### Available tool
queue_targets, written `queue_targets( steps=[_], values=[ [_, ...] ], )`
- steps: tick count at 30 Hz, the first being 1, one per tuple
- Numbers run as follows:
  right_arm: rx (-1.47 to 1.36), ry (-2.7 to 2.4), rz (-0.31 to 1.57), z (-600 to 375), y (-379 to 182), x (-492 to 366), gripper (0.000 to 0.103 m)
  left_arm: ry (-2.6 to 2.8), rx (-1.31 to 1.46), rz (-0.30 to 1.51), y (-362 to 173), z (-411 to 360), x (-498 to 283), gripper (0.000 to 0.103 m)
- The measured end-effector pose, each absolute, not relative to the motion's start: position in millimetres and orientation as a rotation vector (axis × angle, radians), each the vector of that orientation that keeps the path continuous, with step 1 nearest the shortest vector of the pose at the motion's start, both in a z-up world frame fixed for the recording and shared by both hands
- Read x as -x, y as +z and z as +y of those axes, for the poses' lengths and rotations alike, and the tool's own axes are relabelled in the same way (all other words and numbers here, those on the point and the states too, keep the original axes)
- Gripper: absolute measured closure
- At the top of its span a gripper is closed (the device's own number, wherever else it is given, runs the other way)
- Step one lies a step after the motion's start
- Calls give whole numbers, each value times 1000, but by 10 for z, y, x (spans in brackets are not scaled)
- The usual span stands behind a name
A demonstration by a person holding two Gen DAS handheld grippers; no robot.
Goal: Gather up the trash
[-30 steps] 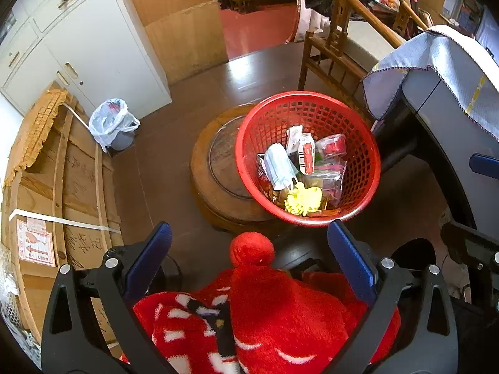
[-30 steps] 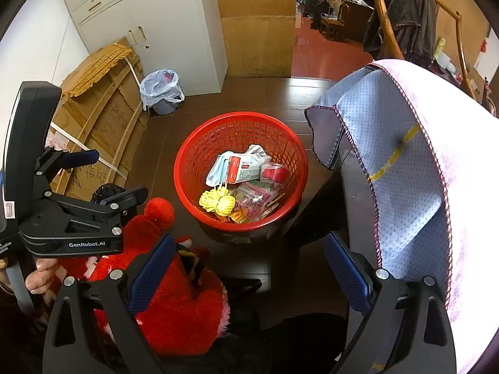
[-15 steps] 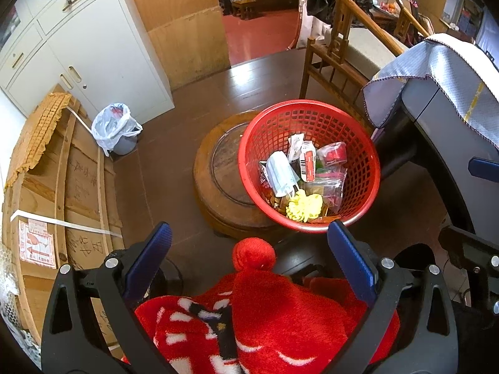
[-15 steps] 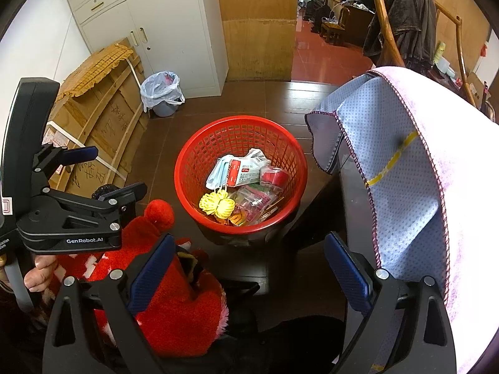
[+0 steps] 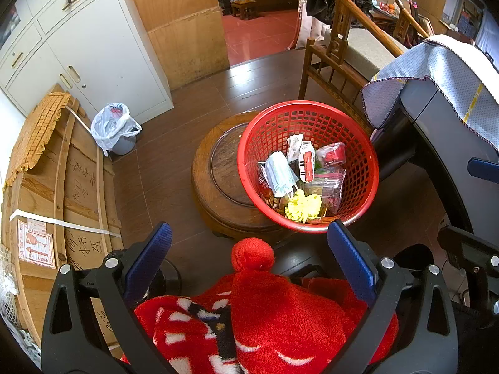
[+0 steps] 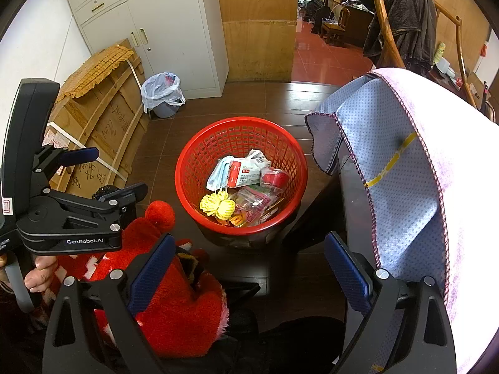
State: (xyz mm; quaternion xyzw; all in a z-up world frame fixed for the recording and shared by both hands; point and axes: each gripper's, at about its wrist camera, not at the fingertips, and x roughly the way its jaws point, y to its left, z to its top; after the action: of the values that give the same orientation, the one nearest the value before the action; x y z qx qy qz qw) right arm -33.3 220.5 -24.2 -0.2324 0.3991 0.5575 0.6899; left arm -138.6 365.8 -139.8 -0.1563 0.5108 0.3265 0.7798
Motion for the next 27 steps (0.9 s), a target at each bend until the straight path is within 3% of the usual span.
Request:
queue_targets(
  steps=[27],
  values=[
    [519, 1247, 891, 2199, -250, 332, 9, 696, 351, 1093, -1378, 3671, 1395, 7]
  ],
)
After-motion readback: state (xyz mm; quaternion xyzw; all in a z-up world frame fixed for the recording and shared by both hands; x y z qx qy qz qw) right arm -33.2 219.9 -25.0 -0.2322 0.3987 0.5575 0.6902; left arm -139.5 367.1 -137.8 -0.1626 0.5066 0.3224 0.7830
